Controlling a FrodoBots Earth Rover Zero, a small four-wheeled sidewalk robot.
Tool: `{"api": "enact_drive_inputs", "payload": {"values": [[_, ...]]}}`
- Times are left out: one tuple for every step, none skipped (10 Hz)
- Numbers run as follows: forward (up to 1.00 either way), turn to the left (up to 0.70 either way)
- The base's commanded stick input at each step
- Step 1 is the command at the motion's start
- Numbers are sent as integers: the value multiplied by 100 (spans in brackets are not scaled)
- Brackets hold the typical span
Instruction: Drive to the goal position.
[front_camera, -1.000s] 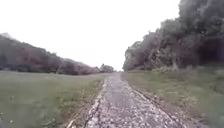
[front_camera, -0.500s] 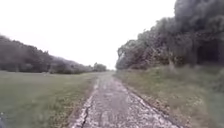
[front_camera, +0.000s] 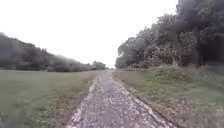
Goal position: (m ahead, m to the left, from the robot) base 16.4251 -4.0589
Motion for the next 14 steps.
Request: {"api": "enact_drive_inputs", "payload": {"values": [[100, 26], [100, 7], [100, 0], [100, 0], [100, 0], [100, 0], [100, 0], [100, 0], [100, 21], [100, 4], [100, 0], [100, 0], [100, 0], [100, 0]]}}
